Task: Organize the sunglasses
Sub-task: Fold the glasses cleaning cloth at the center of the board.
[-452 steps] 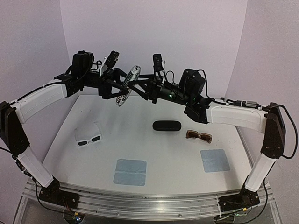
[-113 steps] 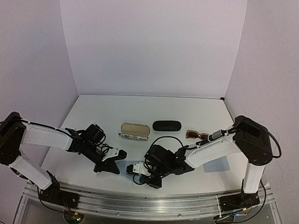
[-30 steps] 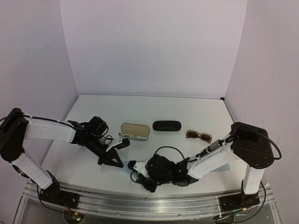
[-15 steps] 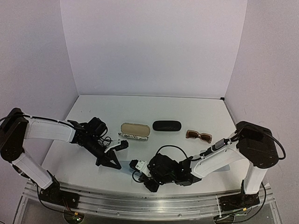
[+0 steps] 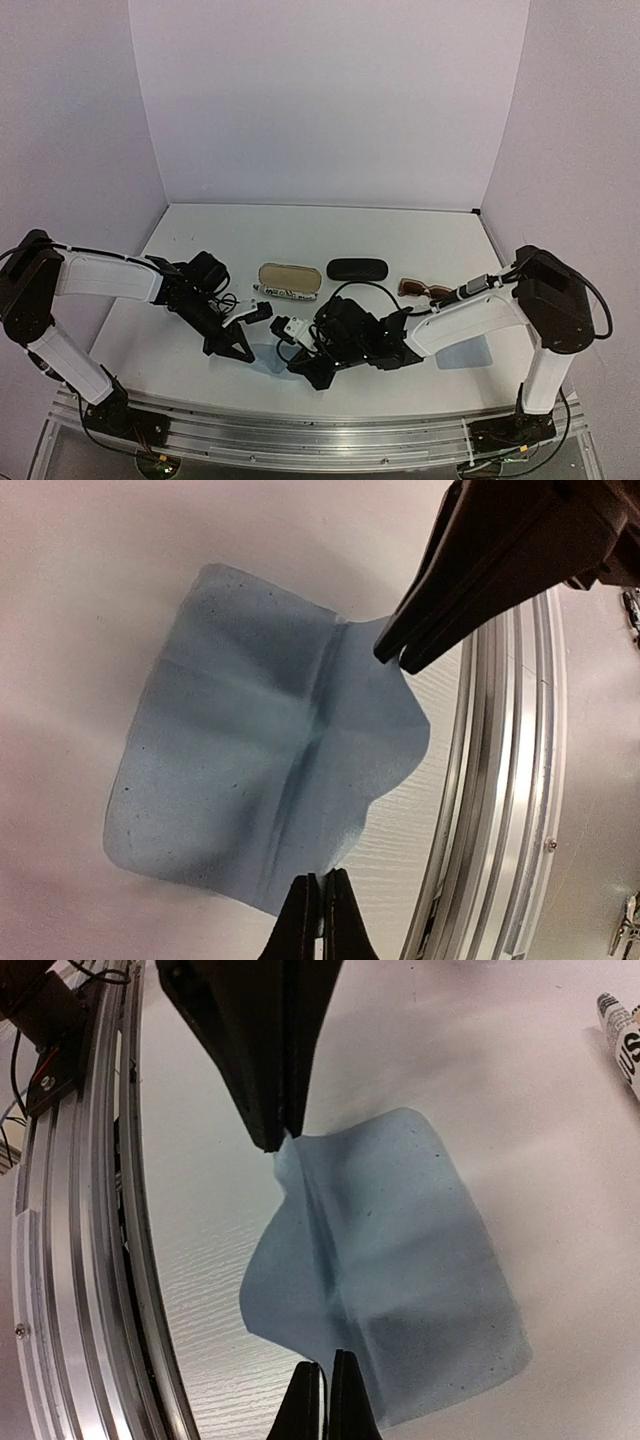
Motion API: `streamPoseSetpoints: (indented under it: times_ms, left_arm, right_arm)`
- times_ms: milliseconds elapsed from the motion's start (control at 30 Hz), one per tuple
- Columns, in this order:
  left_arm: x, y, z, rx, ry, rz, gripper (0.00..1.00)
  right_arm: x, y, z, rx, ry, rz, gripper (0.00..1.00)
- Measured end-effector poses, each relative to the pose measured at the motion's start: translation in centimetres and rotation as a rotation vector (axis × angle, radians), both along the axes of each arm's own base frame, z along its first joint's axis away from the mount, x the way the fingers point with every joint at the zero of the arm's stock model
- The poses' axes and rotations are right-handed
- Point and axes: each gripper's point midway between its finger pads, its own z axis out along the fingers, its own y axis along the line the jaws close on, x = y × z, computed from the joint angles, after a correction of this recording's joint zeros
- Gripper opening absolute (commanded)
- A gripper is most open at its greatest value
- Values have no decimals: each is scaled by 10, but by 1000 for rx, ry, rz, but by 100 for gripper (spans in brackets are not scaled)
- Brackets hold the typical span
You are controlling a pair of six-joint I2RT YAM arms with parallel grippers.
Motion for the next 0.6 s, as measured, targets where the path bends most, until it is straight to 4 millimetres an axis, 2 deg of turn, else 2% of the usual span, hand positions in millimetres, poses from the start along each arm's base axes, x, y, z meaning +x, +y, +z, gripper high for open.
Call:
streamPoseSetpoints:
  times_ms: [333,600]
  left_arm:
    - [11,6,-8,69,-17,66,0]
    - [15,7,-12,89,0,99,0]
  right_arm:
    - [24,-8,-2,-7,54,-52,0]
    - [25,-4,-3,0,85,-34,0]
